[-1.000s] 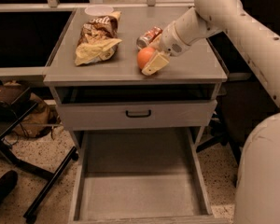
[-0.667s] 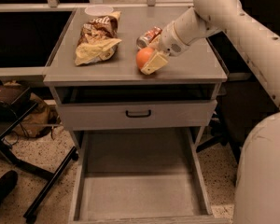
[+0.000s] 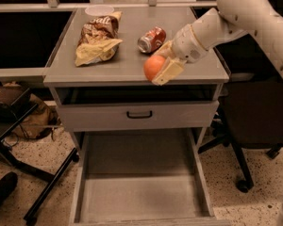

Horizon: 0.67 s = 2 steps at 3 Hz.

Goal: Place orange into middle drawer

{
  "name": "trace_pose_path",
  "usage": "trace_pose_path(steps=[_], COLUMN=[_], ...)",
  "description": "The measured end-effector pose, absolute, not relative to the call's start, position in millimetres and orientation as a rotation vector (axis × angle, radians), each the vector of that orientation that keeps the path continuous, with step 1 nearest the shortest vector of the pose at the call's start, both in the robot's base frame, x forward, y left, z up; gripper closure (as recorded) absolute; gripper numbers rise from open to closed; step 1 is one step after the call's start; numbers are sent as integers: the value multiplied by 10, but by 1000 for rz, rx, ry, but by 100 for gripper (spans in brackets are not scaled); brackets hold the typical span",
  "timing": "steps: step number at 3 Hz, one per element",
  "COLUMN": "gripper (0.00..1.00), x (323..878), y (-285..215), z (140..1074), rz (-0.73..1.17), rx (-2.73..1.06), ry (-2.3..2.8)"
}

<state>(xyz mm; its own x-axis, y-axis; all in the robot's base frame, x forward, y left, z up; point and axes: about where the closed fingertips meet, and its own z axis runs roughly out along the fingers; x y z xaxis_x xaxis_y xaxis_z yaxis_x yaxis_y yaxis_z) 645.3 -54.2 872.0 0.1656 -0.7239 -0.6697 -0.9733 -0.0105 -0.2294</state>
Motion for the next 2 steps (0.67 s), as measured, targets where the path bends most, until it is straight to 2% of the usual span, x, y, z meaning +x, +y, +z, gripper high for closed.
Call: trace_pose_path(steps=[1, 2], gripper=[100, 100], x=[5881, 5355], y=[-768, -1217], z=[8873, 8762], rz=[473, 448], rx=[-1827, -1815], ry=[1539, 1543])
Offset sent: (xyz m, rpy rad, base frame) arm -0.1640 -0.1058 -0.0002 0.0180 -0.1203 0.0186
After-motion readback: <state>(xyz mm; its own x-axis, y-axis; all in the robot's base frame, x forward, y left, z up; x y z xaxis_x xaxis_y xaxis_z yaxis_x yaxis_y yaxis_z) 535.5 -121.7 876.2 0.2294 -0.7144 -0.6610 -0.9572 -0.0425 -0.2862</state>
